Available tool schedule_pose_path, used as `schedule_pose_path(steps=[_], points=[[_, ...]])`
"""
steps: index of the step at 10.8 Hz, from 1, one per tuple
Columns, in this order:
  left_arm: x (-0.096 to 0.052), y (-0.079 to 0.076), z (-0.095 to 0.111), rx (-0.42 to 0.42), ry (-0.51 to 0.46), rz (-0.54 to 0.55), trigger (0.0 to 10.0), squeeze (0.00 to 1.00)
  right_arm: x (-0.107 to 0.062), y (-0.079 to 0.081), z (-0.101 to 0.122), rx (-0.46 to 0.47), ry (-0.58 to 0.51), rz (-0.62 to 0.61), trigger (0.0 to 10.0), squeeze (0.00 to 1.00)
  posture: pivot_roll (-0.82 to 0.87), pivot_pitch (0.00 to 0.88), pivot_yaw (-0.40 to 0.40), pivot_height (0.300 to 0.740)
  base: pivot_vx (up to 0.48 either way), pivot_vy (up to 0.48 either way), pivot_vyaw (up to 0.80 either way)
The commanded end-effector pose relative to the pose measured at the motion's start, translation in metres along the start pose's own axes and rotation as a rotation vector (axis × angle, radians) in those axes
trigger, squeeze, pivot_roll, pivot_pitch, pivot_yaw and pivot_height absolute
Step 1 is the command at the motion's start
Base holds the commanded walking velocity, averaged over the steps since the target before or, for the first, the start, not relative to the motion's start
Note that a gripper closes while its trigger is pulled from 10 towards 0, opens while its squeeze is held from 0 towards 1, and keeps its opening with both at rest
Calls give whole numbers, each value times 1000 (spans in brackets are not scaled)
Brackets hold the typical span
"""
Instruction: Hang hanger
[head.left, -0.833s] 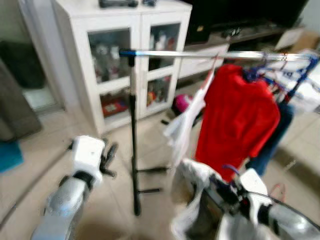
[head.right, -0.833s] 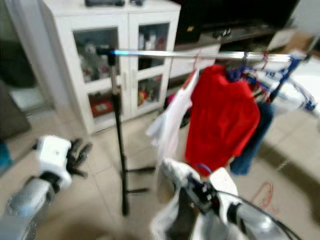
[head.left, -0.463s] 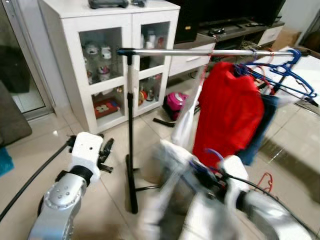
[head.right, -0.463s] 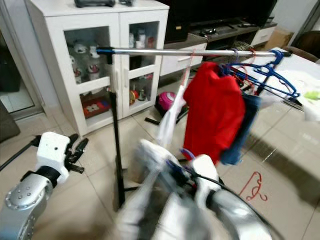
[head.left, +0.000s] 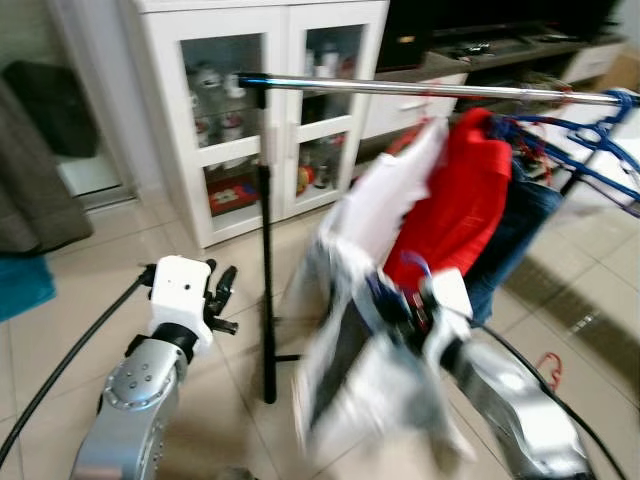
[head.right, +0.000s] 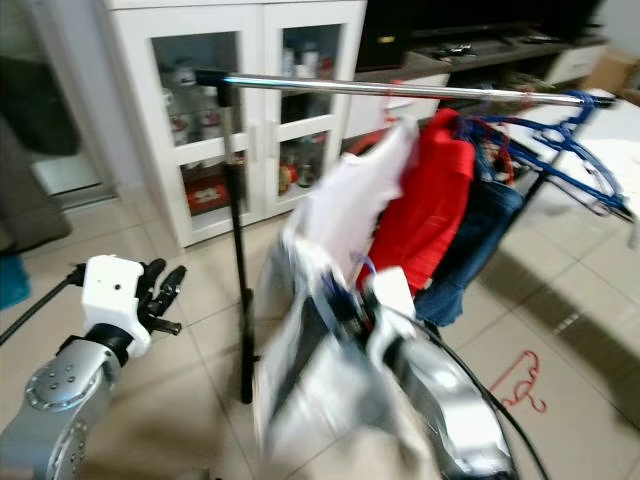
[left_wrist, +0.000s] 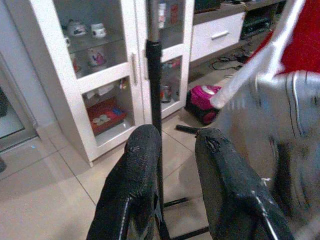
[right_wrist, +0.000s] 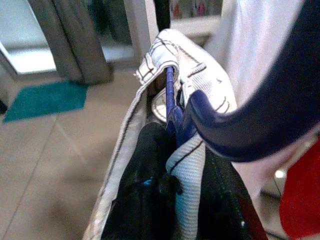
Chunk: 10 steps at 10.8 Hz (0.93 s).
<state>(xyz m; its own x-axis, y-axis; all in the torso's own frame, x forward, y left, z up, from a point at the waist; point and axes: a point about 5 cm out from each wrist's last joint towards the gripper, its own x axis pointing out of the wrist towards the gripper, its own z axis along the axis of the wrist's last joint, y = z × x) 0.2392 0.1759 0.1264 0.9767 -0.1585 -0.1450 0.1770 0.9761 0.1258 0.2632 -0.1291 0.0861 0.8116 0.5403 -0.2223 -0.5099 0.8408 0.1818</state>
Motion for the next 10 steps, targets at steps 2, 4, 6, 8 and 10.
schedule_pose_path(steps=[2,4,6,8,10], points=[[-1,-4,3,1,-19,-24,10000,0,0,-9,14,1,-81,-24,10000,0,155,11,-92,740,0,0,0],[0,-2,6,-17,-34,-23,10000,0,1,4,11,-7,-77,47,10000,0,156,15,-89,740,0,0,0],[1,2,5,-66,-31,-1,10000,0,-1,-1,3,20,-64,-26,10000,0,152,22,-86,740,339,0,0],[1,2,3,-64,-24,-5,10000,0,0,-2,3,24,-66,-27,10000,0,150,26,-85,740,364,0,-613],[1,2,4,-46,-26,-10,10000,0,1,-3,5,35,-77,-33,10000,0,155,29,-84,740,366,0,-800]])
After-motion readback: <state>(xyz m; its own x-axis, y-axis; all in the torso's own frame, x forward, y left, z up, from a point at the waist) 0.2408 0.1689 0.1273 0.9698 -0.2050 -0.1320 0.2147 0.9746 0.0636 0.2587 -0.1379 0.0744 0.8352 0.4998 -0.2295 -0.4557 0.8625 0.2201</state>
